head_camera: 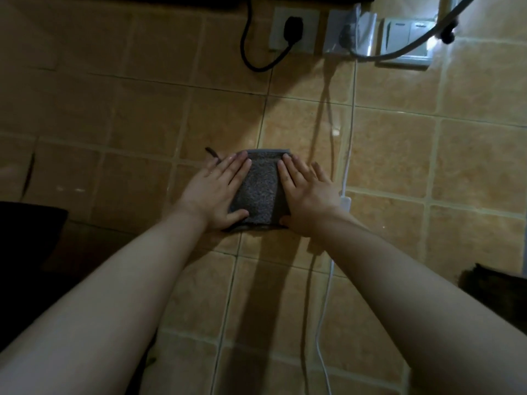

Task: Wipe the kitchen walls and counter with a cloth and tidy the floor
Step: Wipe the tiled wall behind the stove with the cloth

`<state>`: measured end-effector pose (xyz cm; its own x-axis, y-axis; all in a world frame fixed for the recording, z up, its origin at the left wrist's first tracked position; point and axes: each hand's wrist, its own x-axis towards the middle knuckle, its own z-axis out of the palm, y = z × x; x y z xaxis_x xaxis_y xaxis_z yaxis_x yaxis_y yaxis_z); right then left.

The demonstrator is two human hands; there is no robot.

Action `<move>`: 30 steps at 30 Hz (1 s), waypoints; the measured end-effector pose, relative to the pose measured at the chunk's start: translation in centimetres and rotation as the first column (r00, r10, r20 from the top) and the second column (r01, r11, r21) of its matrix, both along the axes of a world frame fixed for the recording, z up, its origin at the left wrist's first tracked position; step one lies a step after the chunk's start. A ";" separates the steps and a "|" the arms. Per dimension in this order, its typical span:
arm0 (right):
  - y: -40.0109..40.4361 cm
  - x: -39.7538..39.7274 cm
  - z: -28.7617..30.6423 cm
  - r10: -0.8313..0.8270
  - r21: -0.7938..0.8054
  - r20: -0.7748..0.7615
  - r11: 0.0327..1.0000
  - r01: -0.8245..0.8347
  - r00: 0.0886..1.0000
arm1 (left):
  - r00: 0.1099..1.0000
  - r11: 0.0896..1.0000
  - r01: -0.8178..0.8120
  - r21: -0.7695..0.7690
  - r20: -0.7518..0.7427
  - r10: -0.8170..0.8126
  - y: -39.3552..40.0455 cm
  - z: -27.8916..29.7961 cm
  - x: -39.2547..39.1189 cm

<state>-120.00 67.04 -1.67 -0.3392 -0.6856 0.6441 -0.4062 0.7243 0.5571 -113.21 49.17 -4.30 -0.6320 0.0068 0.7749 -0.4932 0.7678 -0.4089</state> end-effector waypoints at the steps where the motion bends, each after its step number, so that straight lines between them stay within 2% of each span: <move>1: -0.1 0.0 -0.5 0.010 -0.006 0.003 1.000 -0.010 1.000 | 1.000 1.000 -0.006 0.008 -0.002 0.006 0.0 -0.5 0.1; 8: -0.7 -0.1 -3.5 0.038 -0.041 0.036 0.998 -0.036 0.999 | 0.999 0.997 -0.043 0.061 0.009 0.042 0.1 -3.6 0.3; 16: 0.6 -0.7 -5.3 0.057 -0.092 0.057 0.994 -0.051 0.997 | 0.998 0.997 -0.057 0.045 0.043 0.055 1.2 -5.0 0.2; 30: 10.0 -2.9 -5.0 -0.074 -0.097 0.096 0.992 0.084 0.993 | 0.997 1.000 0.021 -0.005 0.072 -0.020 9.9 -4.0 -3.7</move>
<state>-122.93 77.00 -6.64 -0.4509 -0.5876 0.6719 -0.3916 0.8067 0.4427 -116.93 59.12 -8.26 -0.6857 0.0242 0.7275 -0.4466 0.7752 -0.4468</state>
